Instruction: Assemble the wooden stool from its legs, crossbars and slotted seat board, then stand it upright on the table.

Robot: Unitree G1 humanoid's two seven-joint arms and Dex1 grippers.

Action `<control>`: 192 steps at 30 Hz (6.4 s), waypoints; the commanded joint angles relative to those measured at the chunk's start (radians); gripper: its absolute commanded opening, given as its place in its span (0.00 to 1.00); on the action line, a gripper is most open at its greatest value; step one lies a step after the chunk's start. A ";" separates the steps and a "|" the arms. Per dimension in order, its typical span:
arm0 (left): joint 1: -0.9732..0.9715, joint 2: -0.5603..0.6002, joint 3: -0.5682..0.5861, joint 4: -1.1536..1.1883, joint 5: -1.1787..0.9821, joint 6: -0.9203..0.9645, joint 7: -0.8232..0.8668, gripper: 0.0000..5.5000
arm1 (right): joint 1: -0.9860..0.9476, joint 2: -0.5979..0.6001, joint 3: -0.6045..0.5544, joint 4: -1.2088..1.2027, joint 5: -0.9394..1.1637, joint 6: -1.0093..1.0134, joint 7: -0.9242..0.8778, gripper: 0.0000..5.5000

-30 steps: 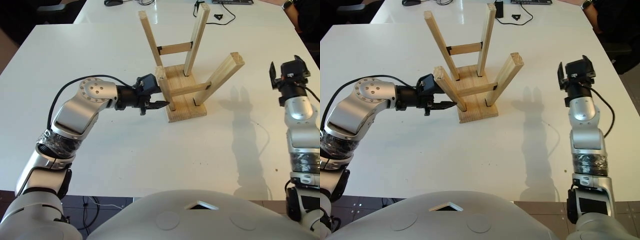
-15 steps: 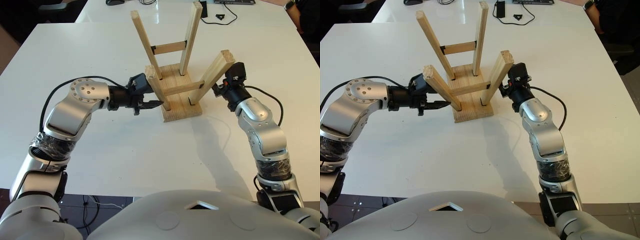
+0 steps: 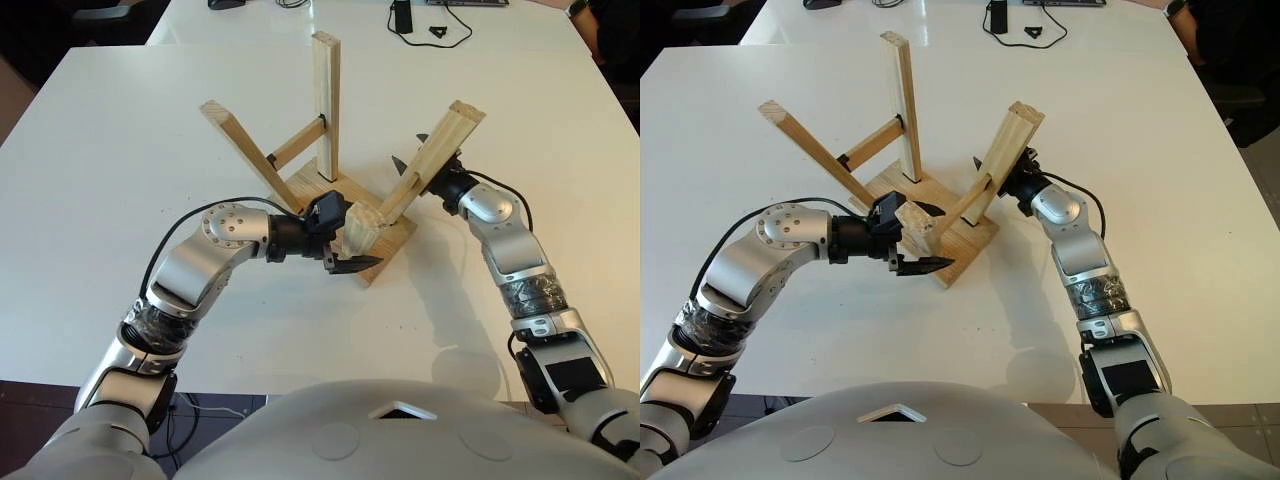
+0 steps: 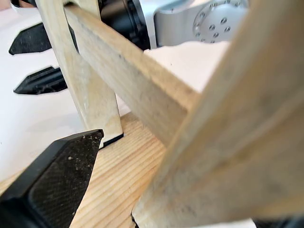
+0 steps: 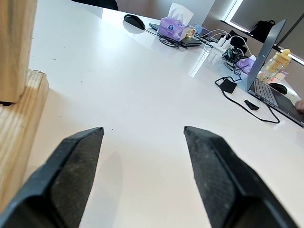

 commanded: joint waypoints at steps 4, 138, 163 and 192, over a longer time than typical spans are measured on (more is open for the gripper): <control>0.105 0.037 -0.071 -0.011 0.193 -0.186 0.066 0.81 | -0.034 -0.088 -0.087 0.062 -0.038 -0.039 -0.002 0.57; 0.688 0.271 0.511 -0.126 -0.109 -0.354 -0.059 0.72 | 0.648 -0.447 -0.184 -0.842 0.331 0.180 0.565 0.57; 0.701 0.331 0.701 -0.242 -0.302 -0.193 -0.195 0.72 | 0.673 -0.514 -0.360 -0.946 0.499 0.227 0.659 0.57; 0.588 0.378 0.577 0.125 0.023 -0.501 -0.320 0.72 | 0.581 -0.548 -0.311 -0.644 0.492 0.167 0.840 0.57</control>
